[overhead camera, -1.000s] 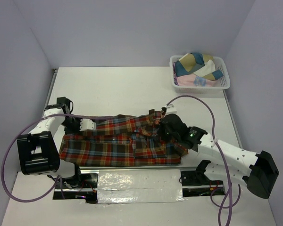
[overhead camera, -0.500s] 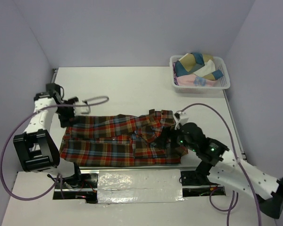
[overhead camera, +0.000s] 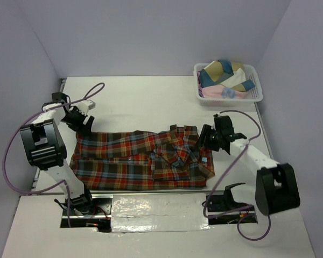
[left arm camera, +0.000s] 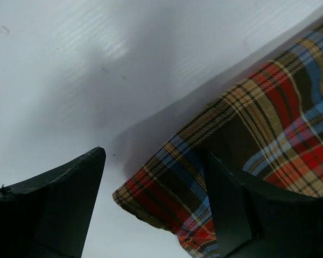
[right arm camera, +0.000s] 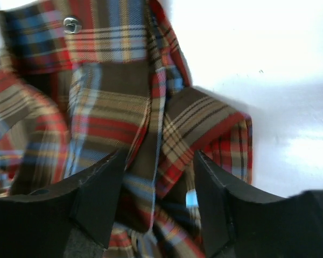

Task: Fold and stack the long sleeve shirts
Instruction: Fold the shirt

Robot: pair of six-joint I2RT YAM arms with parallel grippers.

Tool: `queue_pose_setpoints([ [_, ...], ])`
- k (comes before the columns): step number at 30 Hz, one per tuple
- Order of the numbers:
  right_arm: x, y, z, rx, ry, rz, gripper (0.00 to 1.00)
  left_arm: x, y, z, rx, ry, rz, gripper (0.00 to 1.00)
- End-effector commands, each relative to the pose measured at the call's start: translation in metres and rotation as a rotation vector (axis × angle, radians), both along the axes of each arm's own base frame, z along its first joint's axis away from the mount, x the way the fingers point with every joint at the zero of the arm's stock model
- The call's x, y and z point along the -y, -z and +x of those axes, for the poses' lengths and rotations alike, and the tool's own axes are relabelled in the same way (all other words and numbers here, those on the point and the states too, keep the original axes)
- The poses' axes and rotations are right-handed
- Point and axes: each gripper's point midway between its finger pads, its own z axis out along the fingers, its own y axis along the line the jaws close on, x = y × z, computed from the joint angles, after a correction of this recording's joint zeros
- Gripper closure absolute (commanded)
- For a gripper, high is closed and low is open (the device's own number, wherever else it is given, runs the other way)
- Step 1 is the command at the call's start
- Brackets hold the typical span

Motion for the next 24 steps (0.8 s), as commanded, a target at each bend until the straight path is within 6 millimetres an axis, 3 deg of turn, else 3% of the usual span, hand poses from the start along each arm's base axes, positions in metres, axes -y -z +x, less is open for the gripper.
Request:
queue_pose_setpoints([
  [1,-0.015,-0.017,0.046,0.114,-0.072,0.058,0.36,-0.010,0.014,0.011,-0.002,-0.094,0.019,0.13],
  [2,-0.019,-0.017,0.053,0.114,-0.086,0.071,0.35,-0.008,0.017,0.010,-0.014,-0.090,0.009,0.13],
  [3,-0.022,-0.001,0.055,0.063,-0.093,0.073,0.34,-0.003,0.024,0.004,-0.032,-0.085,-0.013,0.12],
  [7,-0.035,0.023,0.064,0.008,-0.116,0.131,0.36,0.014,0.029,-0.005,-0.027,-0.053,-0.083,0.16],
  [9,-0.037,0.038,0.060,-0.030,-0.109,0.147,0.44,0.018,0.032,-0.013,-0.040,-0.049,-0.098,0.32],
  [11,-0.037,0.044,0.054,-0.039,-0.099,0.157,0.70,0.015,0.034,-0.015,-0.037,-0.056,-0.075,0.49],
  [12,-0.037,0.045,0.052,-0.040,-0.102,0.157,0.83,0.015,0.036,-0.019,-0.042,-0.055,-0.071,0.69],
  [13,-0.036,0.046,0.047,-0.047,-0.099,0.157,1.00,0.009,0.036,-0.019,-0.040,-0.068,-0.062,0.82],
  [14,-0.035,0.042,0.048,-0.033,-0.093,0.157,1.00,0.006,0.034,-0.019,-0.036,-0.088,-0.058,1.00],
  [19,-0.024,0.032,0.042,-0.015,-0.015,0.129,1.00,-0.024,0.017,-0.002,0.045,-0.232,-0.043,1.00],
  [22,-0.010,0.027,0.038,0.007,0.063,0.081,1.00,-0.026,0.007,0.005,0.095,-0.266,-0.048,1.00],
  [24,-0.012,0.016,0.038,0.049,0.046,0.100,1.00,-0.020,0.007,0.003,0.101,-0.248,-0.069,1.00],
])
